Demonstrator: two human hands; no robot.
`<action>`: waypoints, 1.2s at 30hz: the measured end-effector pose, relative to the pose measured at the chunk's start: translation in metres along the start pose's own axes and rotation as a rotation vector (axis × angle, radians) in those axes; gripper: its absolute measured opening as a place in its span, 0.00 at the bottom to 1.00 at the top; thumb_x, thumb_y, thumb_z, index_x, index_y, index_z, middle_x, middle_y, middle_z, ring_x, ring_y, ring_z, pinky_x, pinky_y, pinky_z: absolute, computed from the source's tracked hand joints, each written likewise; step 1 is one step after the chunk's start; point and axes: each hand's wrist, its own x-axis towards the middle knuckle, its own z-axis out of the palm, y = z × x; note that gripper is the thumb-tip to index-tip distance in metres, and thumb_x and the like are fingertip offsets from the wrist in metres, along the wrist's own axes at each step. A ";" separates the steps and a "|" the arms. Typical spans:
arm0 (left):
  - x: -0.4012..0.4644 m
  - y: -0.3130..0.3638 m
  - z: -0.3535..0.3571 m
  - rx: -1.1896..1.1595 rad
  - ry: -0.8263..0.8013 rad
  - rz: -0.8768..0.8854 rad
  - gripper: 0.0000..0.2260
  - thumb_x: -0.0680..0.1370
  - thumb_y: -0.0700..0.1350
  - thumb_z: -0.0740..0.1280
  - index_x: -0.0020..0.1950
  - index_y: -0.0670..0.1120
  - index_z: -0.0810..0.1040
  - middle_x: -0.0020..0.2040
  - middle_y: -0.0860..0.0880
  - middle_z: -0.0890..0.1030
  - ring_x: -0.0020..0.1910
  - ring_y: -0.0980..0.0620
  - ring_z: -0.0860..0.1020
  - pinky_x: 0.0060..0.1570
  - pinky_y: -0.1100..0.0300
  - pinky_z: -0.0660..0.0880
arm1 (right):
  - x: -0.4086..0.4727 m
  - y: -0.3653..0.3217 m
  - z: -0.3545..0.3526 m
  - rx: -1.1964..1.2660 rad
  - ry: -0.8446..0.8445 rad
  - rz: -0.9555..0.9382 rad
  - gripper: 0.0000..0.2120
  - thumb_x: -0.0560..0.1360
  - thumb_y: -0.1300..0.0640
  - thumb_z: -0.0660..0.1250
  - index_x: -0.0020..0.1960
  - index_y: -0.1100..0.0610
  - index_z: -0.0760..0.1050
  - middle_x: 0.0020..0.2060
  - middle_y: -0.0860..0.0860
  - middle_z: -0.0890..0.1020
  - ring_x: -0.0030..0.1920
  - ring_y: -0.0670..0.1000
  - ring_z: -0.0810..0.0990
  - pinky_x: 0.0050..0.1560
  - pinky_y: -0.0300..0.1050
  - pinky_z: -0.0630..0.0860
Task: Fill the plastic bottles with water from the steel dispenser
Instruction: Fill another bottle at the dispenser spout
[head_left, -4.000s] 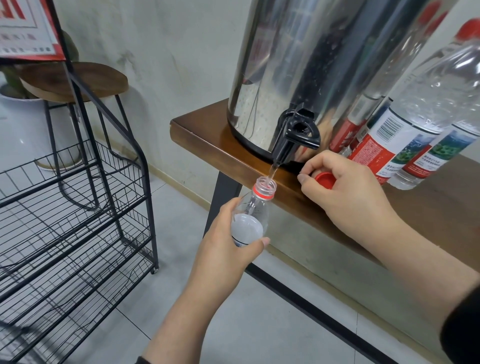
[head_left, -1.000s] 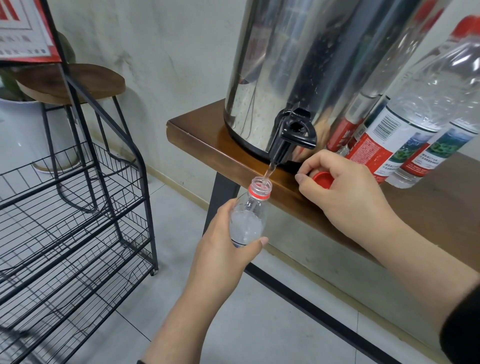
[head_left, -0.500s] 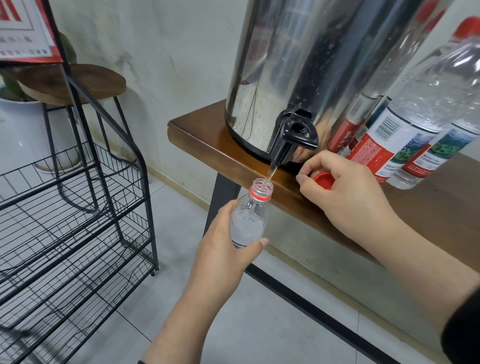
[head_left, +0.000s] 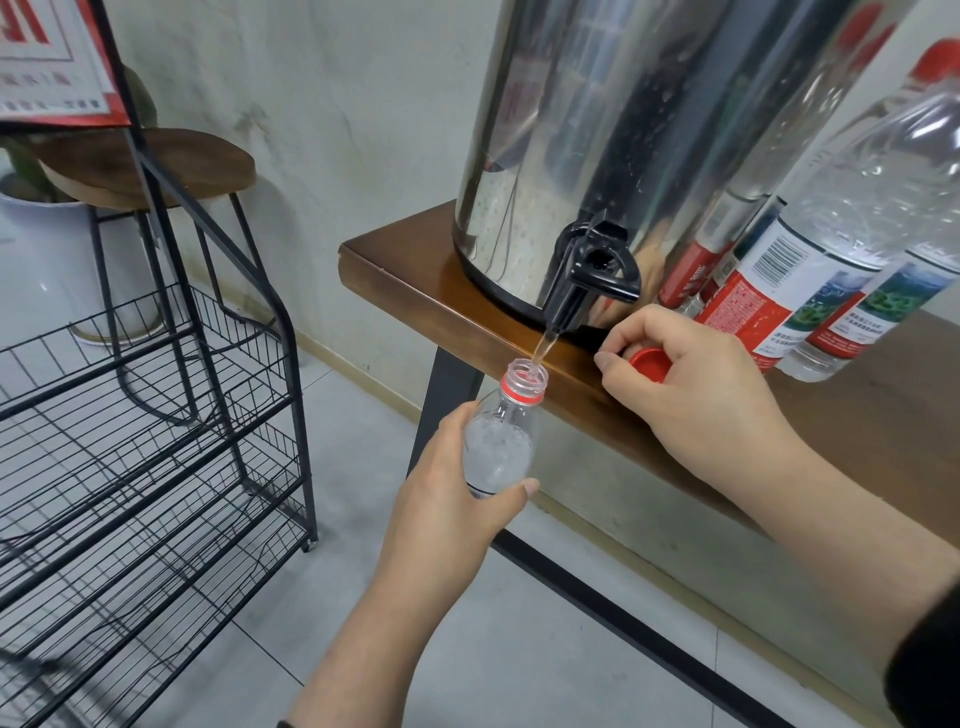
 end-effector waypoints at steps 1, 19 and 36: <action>0.000 0.000 0.000 -0.001 0.000 0.000 0.36 0.74 0.55 0.77 0.76 0.64 0.62 0.67 0.66 0.71 0.64 0.63 0.69 0.51 0.76 0.65 | 0.000 0.000 0.000 0.000 0.002 0.000 0.02 0.77 0.46 0.69 0.46 0.42 0.77 0.44 0.39 0.80 0.48 0.38 0.77 0.41 0.38 0.73; 0.002 -0.003 0.002 -0.034 0.002 -0.014 0.35 0.73 0.54 0.78 0.75 0.63 0.64 0.66 0.64 0.74 0.66 0.59 0.73 0.41 0.79 0.71 | 0.000 -0.002 -0.001 0.017 -0.001 -0.002 0.01 0.76 0.47 0.70 0.45 0.42 0.78 0.43 0.40 0.81 0.47 0.41 0.78 0.48 0.49 0.79; 0.002 -0.002 0.002 -0.028 0.020 0.012 0.33 0.72 0.55 0.78 0.71 0.66 0.65 0.64 0.66 0.75 0.64 0.62 0.73 0.47 0.78 0.68 | 0.001 0.002 0.000 0.018 0.008 -0.018 0.03 0.77 0.47 0.70 0.44 0.42 0.78 0.43 0.39 0.81 0.47 0.38 0.77 0.42 0.40 0.75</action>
